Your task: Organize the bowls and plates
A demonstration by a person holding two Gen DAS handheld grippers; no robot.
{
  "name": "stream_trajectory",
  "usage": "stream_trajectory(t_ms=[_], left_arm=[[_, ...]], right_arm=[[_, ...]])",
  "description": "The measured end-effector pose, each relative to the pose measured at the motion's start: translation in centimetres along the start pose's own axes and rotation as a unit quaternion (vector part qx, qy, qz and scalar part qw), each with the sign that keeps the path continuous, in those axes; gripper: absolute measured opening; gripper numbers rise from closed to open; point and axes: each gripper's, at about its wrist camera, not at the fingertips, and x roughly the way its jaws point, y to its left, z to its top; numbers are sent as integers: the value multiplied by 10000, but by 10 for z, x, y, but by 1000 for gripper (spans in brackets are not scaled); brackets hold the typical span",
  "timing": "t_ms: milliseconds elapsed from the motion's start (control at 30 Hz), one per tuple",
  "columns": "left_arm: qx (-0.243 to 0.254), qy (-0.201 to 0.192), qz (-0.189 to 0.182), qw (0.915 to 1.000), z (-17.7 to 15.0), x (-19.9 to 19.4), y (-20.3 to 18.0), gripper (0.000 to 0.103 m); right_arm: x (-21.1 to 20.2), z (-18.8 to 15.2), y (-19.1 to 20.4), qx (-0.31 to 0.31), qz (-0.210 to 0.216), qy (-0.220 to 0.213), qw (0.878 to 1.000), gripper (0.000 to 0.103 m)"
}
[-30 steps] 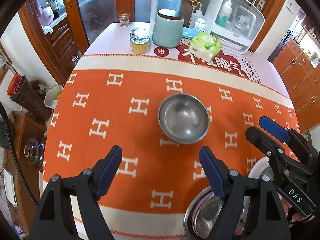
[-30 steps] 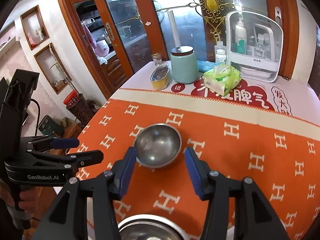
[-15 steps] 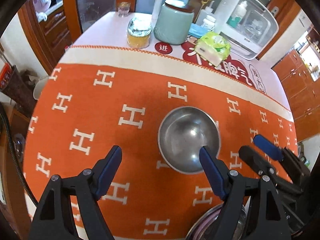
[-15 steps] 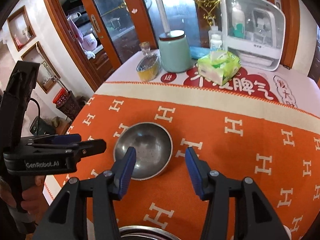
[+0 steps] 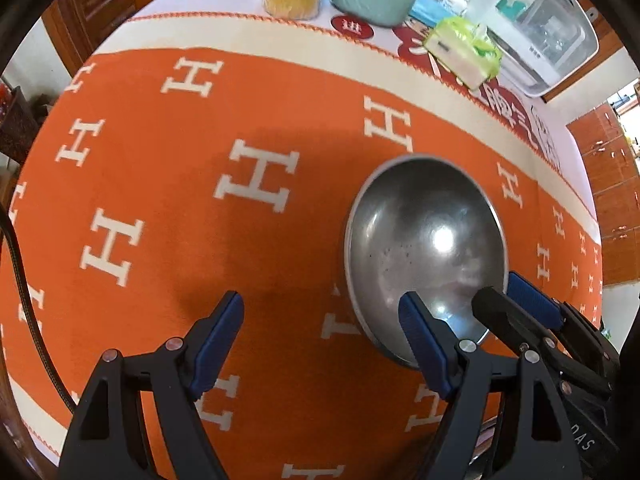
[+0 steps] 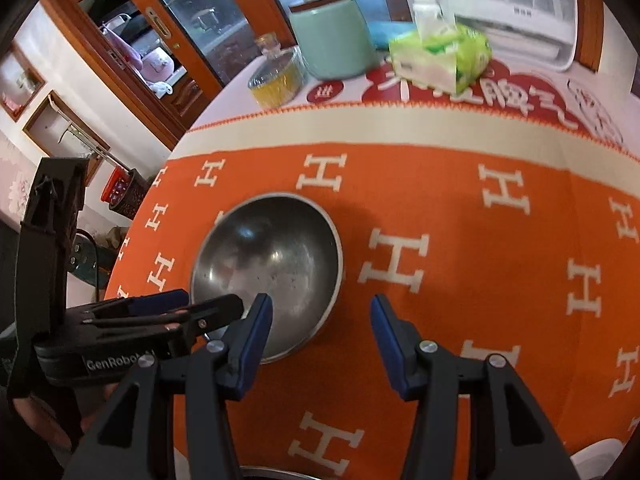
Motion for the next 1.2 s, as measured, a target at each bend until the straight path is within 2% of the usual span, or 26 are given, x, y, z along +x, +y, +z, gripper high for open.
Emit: stream_trajectory(t_ms=[133,233,333,400,567,767,1200], left_arm=[[-3,61,-52,10000,-2,7,0,74],[11,87,-184,9998,-1,10,-1,69],[53,113,-204,9997,1,12,-4,61],[63,142,-246,9996,2,14,-7,50],[-30,208,-448,9988,2,16,-8,38],[-12,222,-526,9984,-1,15,-11,24],[75,368,-513,9980,-9,9,-14,21]], right_arm=[[7,-3,-5,167,37,156,9997,51],[10,-5,-6,239,109,185,9995,43],[12,-5,-5,238,166,214,9994,38],[12,-6,-4,218,193,224,9993,32],[12,-7,-4,259,240,266,9990,27],[11,-9,-5,284,275,298,9988,20],[2,-13,-6,338,127,248,9990,17]])
